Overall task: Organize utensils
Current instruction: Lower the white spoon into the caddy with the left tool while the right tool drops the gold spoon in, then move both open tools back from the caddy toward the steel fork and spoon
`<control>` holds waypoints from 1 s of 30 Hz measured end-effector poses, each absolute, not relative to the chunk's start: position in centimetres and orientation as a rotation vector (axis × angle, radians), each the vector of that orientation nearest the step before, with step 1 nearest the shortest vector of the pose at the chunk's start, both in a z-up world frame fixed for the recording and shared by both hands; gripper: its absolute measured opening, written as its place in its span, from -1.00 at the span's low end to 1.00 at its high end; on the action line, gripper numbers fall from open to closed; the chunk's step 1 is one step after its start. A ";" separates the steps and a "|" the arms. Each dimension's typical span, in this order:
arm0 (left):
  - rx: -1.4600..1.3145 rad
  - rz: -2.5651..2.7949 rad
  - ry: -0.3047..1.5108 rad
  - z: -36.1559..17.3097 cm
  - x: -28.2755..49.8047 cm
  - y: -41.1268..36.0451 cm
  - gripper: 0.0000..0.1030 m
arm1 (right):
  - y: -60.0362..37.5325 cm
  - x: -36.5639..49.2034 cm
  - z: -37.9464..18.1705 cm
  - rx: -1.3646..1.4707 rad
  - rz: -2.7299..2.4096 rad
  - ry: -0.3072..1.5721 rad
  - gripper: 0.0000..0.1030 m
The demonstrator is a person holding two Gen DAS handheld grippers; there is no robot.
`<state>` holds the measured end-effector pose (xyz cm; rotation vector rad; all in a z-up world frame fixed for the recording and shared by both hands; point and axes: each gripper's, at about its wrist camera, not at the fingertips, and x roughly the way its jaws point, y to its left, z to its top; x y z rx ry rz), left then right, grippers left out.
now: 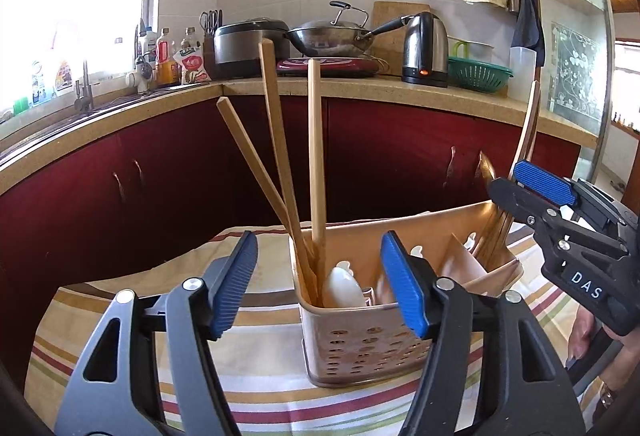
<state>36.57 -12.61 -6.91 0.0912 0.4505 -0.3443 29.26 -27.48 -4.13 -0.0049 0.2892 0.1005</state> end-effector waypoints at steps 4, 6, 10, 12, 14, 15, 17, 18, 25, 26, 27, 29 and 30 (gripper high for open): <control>0.074 -0.344 0.455 -6.4 36.1 -12.1 0.40 | -27.5 28.3 -3.2 0.014 0.096 0.287 -0.11; 0.070 -0.337 0.453 -6.0 35.6 -11.7 0.47 | -27.4 27.7 -2.7 0.027 0.093 0.298 -0.10; 0.060 -0.329 0.466 -5.6 34.4 -10.8 0.51 | -27.0 26.0 -2.5 0.056 0.092 0.331 -0.10; 0.062 -0.320 0.484 -5.7 33.6 -10.3 0.53 | -26.6 25.1 -2.7 0.070 0.091 0.360 -0.10; 0.060 -0.310 0.511 -6.1 32.6 -9.6 0.53 | -26.0 24.4 -3.2 0.076 0.090 0.394 -0.10; 0.058 -0.303 0.525 -6.4 32.1 -9.1 0.53 | -25.7 24.0 -3.6 0.082 0.091 0.419 -0.10; 0.058 -0.285 0.548 -7.0 31.1 -8.2 0.53 | -25.1 23.4 -4.6 0.093 0.093 0.465 -0.10; 0.058 -0.273 0.561 -7.4 30.5 -7.7 0.53 | -24.6 23.1 -5.3 0.099 0.096 0.497 -0.10; 0.059 -0.201 0.656 -10.5 27.2 -4.2 0.54 | -21.6 22.2 -10.1 0.105 0.128 0.684 -0.10; 0.055 -0.195 0.671 -10.9 26.9 -3.8 0.54 | -21.3 22.0 -10.5 0.102 0.131 0.698 -0.11; 0.051 -0.187 0.686 -11.4 26.6 -3.2 0.54 | -20.8 22.0 -11.2 0.091 0.136 0.729 -0.10; 0.044 -0.173 0.703 -12.2 25.9 -2.4 0.54 | -20.1 22.3 -12.5 0.079 0.142 0.787 -0.11; 0.043 -0.167 0.711 -12.4 25.7 -2.0 0.54 | -19.8 22.4 -13.0 0.074 0.142 0.808 -0.10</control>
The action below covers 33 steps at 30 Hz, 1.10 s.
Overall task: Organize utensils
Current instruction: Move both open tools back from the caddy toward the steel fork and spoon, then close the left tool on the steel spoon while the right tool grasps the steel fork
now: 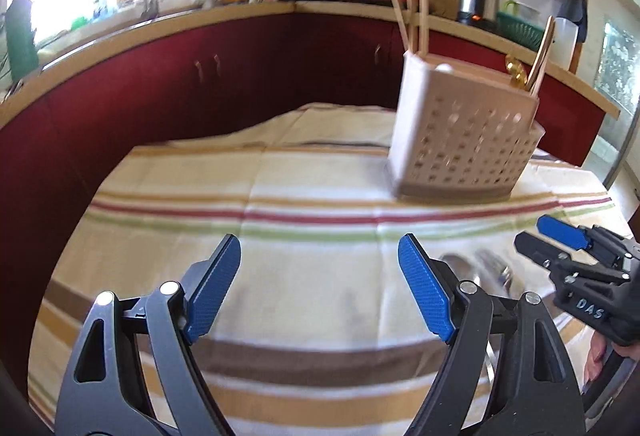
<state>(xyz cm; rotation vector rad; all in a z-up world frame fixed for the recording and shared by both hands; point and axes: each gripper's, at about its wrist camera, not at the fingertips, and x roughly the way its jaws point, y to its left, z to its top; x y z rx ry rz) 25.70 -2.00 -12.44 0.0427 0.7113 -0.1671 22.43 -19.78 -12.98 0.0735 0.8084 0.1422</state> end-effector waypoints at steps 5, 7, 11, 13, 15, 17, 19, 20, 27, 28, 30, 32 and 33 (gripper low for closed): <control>0.024 -0.156 0.735 -13.5 25.0 -0.7 0.54 | -19.0 22.7 -14.7 0.044 0.126 0.871 -0.11; 0.018 -0.158 0.745 -13.8 25.0 -0.5 0.54 | -18.8 22.9 -15.2 0.035 0.122 0.891 -0.11; 0.016 -0.173 0.759 -14.3 25.0 -0.9 0.54 | -18.6 23.2 -16.2 0.030 0.116 0.924 -0.39; 0.019 -0.183 0.763 -14.4 24.9 -1.3 0.54 | -18.6 23.2 -16.1 0.032 0.116 0.924 -0.49; 0.018 -0.197 0.771 -14.6 25.0 -1.9 0.54 | -18.9 23.2 -16.0 0.038 0.117 0.921 -0.49; 0.014 -0.210 0.779 -14.8 25.1 -2.5 0.54 | -19.2 23.2 -15.8 0.042 0.114 0.915 -0.49; 0.012 -0.228 0.789 -15.0 25.1 -3.5 0.54 | -19.9 23.0 -15.4 0.050 0.110 0.906 -0.49; 0.013 -0.237 0.793 -15.1 25.1 -3.9 0.54 | -20.2 22.9 -15.2 0.052 0.108 0.903 -0.49; 0.032 -0.311 0.824 -15.8 25.6 -8.5 0.54 | -23.4 22.4 -14.3 0.080 0.089 0.882 -0.49; 0.030 -0.317 0.834 -16.0 25.8 -9.0 0.54 | -23.8 22.3 -14.2 0.086 0.088 0.879 -0.49; 0.026 -0.327 0.860 -16.6 26.2 -10.0 0.54 | -24.6 22.1 -14.1 0.095 0.089 0.875 -0.49; 0.031 -0.331 0.887 -17.3 26.7 -11.0 0.54 | -25.4 21.9 -14.0 0.107 0.094 0.871 -0.49; 0.036 -0.333 0.898 -17.6 26.9 -11.5 0.54 | -25.6 21.8 -14.0 0.111 0.097 0.869 -0.49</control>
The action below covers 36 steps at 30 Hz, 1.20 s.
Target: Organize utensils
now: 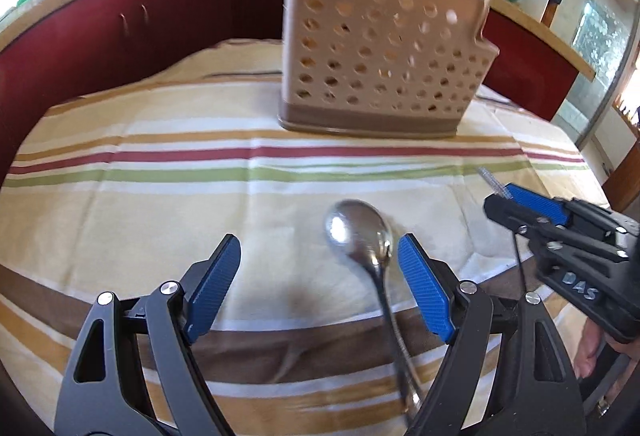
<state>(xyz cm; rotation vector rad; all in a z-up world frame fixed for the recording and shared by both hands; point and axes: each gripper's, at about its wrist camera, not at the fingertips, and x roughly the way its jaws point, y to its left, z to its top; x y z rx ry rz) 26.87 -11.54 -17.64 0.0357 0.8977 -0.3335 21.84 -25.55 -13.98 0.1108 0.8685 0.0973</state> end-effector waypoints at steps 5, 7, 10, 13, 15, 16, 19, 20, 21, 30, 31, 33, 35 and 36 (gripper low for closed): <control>0.065 -0.320 0.911 -18.6 27.6 -13.1 0.41 | -26.9 21.7 -13.9 0.125 0.105 0.857 -0.49; 0.083 -0.311 0.911 -18.7 27.8 -13.6 0.36 | -27.4 21.7 -13.9 0.135 0.110 0.856 -0.49; 0.104 -0.305 0.913 -18.7 27.8 -14.0 0.33 | -28.1 21.7 -14.0 0.147 0.114 0.855 -0.49; 0.140 -0.297 0.902 -18.7 27.6 -14.4 0.08 | -28.4 21.8 -14.1 0.152 0.120 0.853 -0.49; 0.151 -0.305 0.891 -18.7 27.4 -14.6 -0.11 | -28.5 21.8 -14.1 0.156 0.124 0.853 -0.49; 0.151 -0.307 0.890 -18.7 27.5 -14.6 -0.17 | -28.5 21.8 -14.2 0.157 0.126 0.853 -0.49; 0.152 -0.315 0.889 -18.8 27.6 -14.7 -0.25 | -28.5 21.8 -14.1 0.159 0.129 0.849 -0.49; 0.145 -0.320 0.887 -18.8 27.6 -14.6 -0.25 | -28.5 21.7 -14.1 0.157 0.130 0.848 -0.49; 0.137 -0.324 0.886 -18.8 27.6 -14.7 -0.25 | -28.5 21.7 -14.0 0.157 0.131 0.847 -0.49; 0.086 -0.327 0.815 -17.4 26.5 -13.0 -0.25 | -28.3 21.1 -13.1 0.148 0.126 0.817 -0.50; 0.083 -0.328 0.809 -17.2 26.4 -12.8 -0.25 | -28.2 21.0 -12.9 0.147 0.125 0.809 -0.51; 0.080 -0.329 0.790 -16.6 26.0 -12.6 -0.25 | -28.1 20.7 -12.5 0.142 0.119 0.794 -0.51; 0.080 -0.329 0.775 -16.0 25.7 -12.6 -0.25 | -28.1 20.4 -12.3 0.141 0.118 0.786 -0.51; 0.079 -0.329 0.767 -15.7 25.6 -12.5 -0.25 | -28.1 20.2 -12.2 0.140 0.116 0.781 -0.51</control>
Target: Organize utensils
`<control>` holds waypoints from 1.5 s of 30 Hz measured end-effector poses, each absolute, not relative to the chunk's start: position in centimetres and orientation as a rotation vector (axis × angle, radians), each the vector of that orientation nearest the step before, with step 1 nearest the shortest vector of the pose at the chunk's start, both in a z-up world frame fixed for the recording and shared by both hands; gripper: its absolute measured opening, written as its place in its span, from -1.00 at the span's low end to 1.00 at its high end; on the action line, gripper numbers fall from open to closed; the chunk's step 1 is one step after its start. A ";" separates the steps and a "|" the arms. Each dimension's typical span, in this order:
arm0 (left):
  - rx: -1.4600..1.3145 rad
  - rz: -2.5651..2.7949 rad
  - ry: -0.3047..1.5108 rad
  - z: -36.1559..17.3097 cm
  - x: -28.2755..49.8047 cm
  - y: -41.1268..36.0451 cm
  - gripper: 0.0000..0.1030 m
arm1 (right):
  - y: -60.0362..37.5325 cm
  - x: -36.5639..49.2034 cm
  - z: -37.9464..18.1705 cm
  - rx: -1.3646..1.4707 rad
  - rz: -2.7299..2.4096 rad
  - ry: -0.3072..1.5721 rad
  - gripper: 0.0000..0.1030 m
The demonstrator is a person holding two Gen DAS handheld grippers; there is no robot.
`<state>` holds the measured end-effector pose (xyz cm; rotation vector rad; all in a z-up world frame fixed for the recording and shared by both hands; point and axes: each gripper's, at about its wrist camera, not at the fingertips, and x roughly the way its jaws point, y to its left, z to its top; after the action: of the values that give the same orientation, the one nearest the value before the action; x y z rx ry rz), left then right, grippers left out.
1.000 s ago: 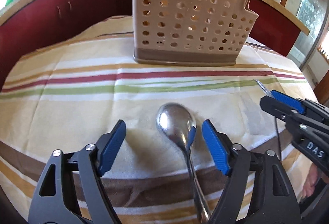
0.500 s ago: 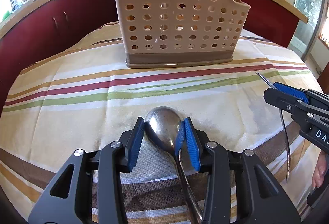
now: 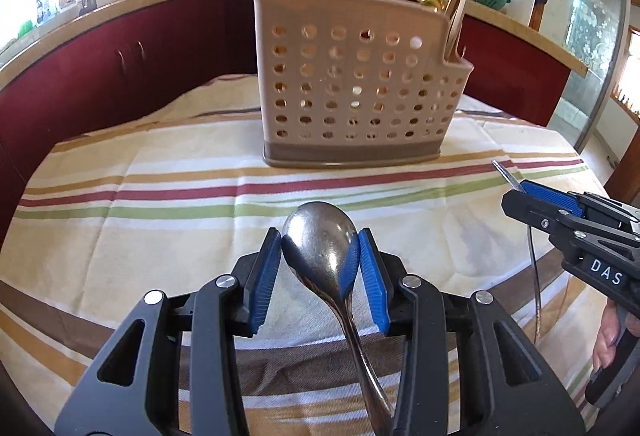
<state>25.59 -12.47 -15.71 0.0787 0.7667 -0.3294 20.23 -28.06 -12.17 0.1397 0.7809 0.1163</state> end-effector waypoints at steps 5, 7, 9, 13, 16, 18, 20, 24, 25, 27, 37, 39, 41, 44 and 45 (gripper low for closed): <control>0.074 -0.331 0.735 -14.7 24.9 -12.0 -0.25 | -28.0 19.6 -11.6 0.134 0.105 0.760 -0.51; 0.071 -0.331 0.724 -14.4 24.6 -11.9 -0.25 | -28.0 19.3 -11.5 0.137 0.102 0.749 -0.51; 0.071 -0.332 0.716 -14.2 24.3 -11.8 -0.25 | -27.9 18.8 -11.2 0.136 0.095 0.735 -0.52; 0.068 -0.332 0.701 -13.7 23.7 -11.5 -0.25 | -27.9 18.3 -10.8 0.136 0.087 0.715 -0.52; 0.065 -0.330 0.690 -13.4 23.3 -11.2 -0.25 | -28.0 18.0 -10.4 0.139 0.082 0.701 -0.52; 0.063 -0.329 0.685 -13.1 23.1 -11.0 -0.25 | -28.0 17.9 -10.1 0.138 0.081 0.692 -0.52; 0.060 -0.327 0.678 -12.9 22.9 -10.8 -0.25 | -28.0 17.7 -9.8 0.136 0.081 0.683 -0.52; 0.056 -0.324 0.666 -12.5 22.7 -10.6 -0.25 | -27.9 17.4 -9.3 0.136 0.077 0.662 -0.52; 0.055 -0.323 0.663 -12.4 22.6 -10.5 -0.25 | -27.9 17.4 -9.2 0.137 0.076 0.658 -0.52; 0.054 -0.323 0.654 -12.2 22.5 -10.5 -0.25 | -27.9 17.2 -9.1 0.138 0.074 0.649 -0.53; 0.054 -0.328 0.624 -11.3 22.0 -10.2 -0.28 | -27.9 17.1 -8.4 0.134 0.078 0.625 -0.53; 0.052 -0.334 0.623 -11.1 22.0 -10.1 -0.76 | -27.9 17.1 -8.1 0.133 0.081 0.617 -0.53; 0.046 -0.338 0.623 -10.8 22.2 -9.9 -0.89 | -27.8 17.3 -7.8 0.130 0.081 0.609 -0.53; 0.043 -0.337 0.619 -10.9 22.5 -9.8 -0.97 | -27.6 17.5 -7.6 0.129 0.083 0.603 -0.53; 0.043 -0.334 0.624 -11.0 22.7 -9.8 -0.98 | -27.6 17.6 -7.5 0.128 0.084 0.602 -0.53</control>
<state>22.67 -9.76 -11.04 0.0429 0.6238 -0.3342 17.55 -27.56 -7.54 0.1281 0.6022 0.0839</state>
